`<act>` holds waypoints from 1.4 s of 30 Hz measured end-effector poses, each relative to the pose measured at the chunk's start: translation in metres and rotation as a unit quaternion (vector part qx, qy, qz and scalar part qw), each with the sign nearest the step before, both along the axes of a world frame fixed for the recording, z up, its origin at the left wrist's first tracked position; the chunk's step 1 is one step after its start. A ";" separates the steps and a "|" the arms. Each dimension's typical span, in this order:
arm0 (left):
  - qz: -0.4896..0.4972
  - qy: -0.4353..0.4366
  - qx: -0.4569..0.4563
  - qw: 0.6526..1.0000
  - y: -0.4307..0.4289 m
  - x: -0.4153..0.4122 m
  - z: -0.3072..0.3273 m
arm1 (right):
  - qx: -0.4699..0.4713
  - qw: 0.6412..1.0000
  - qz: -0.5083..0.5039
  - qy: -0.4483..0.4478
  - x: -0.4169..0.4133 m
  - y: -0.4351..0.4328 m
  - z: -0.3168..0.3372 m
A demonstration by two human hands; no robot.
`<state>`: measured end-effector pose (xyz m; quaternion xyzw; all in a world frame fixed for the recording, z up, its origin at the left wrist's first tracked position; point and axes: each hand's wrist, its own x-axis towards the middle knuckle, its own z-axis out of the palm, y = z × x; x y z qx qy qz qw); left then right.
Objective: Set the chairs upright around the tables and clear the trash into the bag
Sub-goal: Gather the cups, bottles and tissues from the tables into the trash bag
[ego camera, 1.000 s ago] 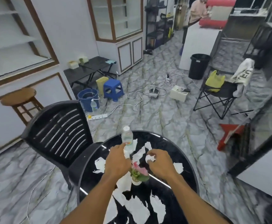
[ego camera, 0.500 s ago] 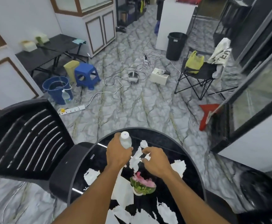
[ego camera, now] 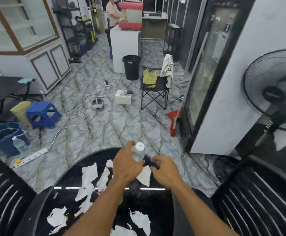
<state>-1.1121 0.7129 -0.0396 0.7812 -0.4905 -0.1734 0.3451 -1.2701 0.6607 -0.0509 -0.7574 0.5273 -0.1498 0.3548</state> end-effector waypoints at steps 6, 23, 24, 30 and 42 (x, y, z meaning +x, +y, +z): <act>-0.116 -0.013 -0.041 0.992 -0.013 -0.163 0.037 | -0.047 0.992 -0.115 -0.011 -0.173 0.019 0.024; -0.489 0.020 -0.083 0.868 0.009 -0.621 0.077 | -0.079 0.874 -0.475 0.070 -0.602 0.157 0.068; -0.510 0.025 -0.076 0.857 0.011 -0.642 0.075 | -0.070 0.863 -0.494 0.082 -0.620 0.169 0.067; -0.620 0.021 -0.032 0.783 0.048 -0.751 0.052 | -0.012 0.799 -0.591 0.107 -0.707 0.244 0.050; -0.733 -0.029 0.046 0.678 0.165 -0.982 -0.005 | 0.055 0.708 -0.702 0.055 -0.886 0.372 -0.011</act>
